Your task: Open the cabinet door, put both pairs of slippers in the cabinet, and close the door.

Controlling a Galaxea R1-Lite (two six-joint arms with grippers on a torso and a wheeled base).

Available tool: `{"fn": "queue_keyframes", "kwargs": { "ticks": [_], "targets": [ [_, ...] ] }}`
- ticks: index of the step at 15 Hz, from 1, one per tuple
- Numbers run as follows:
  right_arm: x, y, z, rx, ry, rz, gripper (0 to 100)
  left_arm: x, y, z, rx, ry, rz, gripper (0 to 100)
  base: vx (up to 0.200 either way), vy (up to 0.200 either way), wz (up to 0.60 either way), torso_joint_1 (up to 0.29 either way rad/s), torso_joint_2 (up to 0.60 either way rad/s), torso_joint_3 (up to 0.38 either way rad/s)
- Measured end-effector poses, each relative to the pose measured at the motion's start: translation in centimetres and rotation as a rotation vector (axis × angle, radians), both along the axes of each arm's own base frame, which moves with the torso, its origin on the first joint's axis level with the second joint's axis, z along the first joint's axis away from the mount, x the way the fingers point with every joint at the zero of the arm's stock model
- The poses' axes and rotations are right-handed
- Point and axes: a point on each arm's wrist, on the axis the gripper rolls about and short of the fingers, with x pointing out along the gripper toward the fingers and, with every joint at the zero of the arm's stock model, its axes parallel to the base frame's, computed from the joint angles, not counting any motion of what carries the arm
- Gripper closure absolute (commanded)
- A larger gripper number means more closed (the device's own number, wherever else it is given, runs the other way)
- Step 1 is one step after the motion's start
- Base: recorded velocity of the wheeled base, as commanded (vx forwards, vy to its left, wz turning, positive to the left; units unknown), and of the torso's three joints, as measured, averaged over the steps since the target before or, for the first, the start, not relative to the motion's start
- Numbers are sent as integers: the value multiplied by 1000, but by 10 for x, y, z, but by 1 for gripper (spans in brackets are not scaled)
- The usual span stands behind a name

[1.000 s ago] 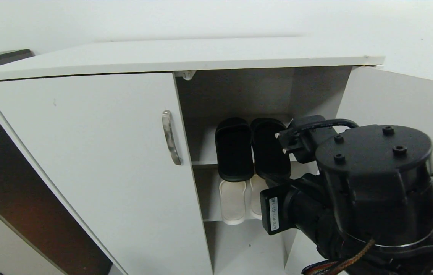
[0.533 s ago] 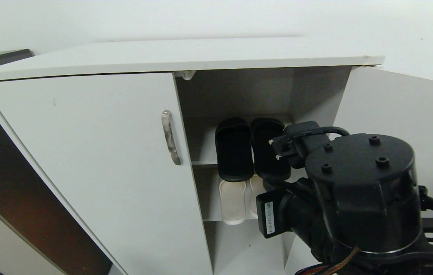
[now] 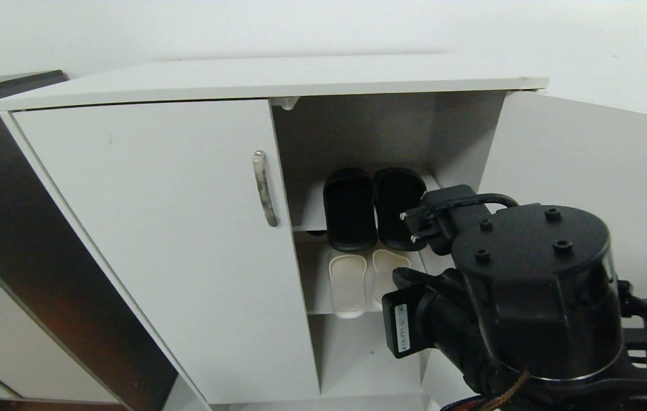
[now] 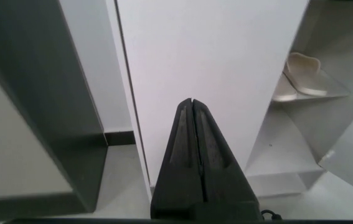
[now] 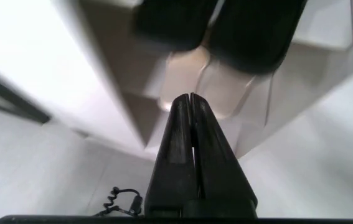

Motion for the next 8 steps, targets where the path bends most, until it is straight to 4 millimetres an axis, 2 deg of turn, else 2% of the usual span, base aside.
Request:
{"fn": "queue_keyframes", "kwargs": {
  "ticks": [8],
  "targets": [
    [4, -4, -6, -19, 9, -17, 100, 0, 0, 0, 0, 0, 0, 100, -200, 0, 0, 1, 1, 3]
  ]
}}
